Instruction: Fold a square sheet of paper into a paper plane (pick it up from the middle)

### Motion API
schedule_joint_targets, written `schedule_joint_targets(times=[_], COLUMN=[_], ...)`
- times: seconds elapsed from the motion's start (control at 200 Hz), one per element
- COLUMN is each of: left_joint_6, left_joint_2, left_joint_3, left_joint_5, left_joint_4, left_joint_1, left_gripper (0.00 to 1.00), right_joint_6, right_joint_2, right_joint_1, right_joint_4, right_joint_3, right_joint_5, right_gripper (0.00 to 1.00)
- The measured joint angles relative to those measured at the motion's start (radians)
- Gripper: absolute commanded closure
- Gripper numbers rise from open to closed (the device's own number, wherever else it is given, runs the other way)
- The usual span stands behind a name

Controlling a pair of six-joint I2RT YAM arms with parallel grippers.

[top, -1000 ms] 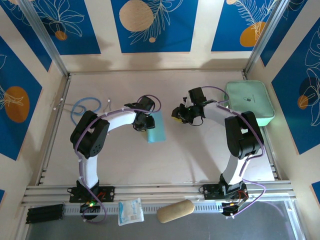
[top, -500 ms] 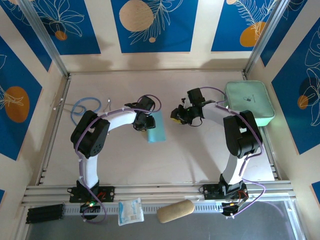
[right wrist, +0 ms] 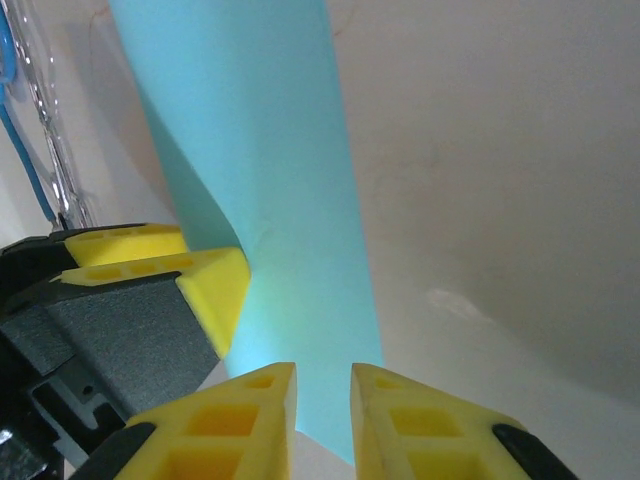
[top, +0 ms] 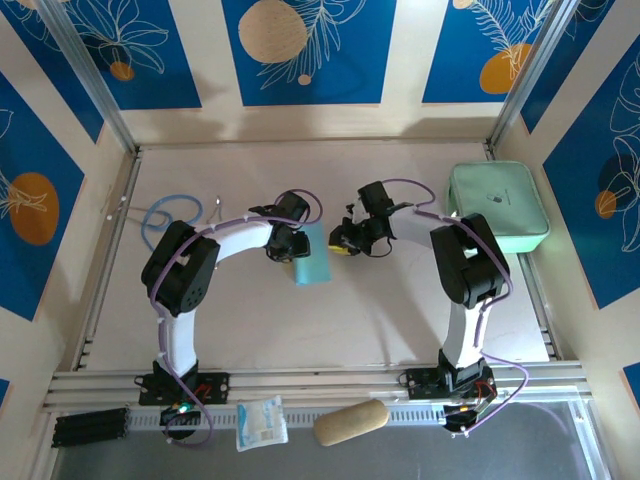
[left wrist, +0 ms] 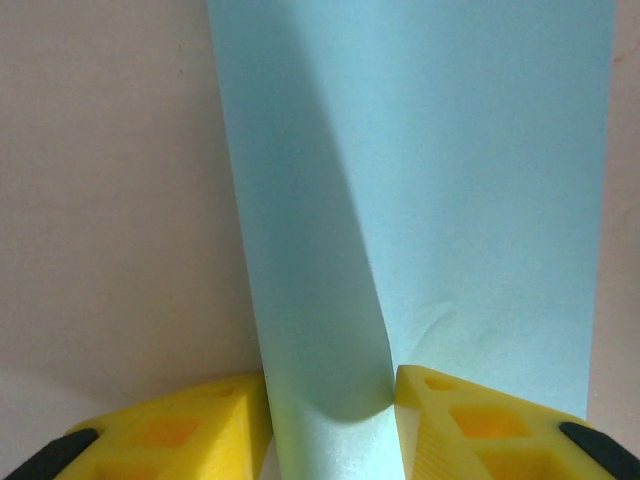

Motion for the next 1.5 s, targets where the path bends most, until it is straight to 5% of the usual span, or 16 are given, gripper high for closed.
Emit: schedule_joint_targets(times=[0.73,0.94,1.055,1.261,1.501], left_joint_6=[0.005,0.028,0.034,-0.001,-0.104], left_joint_2=[0.001,-0.027,-0.088,-0.209,-0.134], left_joint_3=[0.003,-0.003,-0.019,-0.047,-0.105], left_joint_5=[0.000,0.029,0.046,0.147,0.346], left_joint_4=[-0.003,0.005,0.007,0.134,0.311], left_joint_1=[0.000,0.017,0.058,0.105,0.090], left_gripper=[0.60,0.42,0.41,0.64,0.85], right_joint_6=[-0.030,-0.060,-0.080,-0.094,-0.093], right_joint_2=[0.137,0.140,0.141,0.150,0.167], right_joint_1=[0.060,0.060,0.060,0.060,0.063], right_joint_4=[-0.021,-0.033,-0.038,-0.065,-0.123], right_joint_3=[0.076,0.080,0.081,0.101,0.143], right_joint_5=[-0.003,0.004,0.005,0.010,0.014], right_gripper=[0.89,0.91,0.91,0.91,0.92])
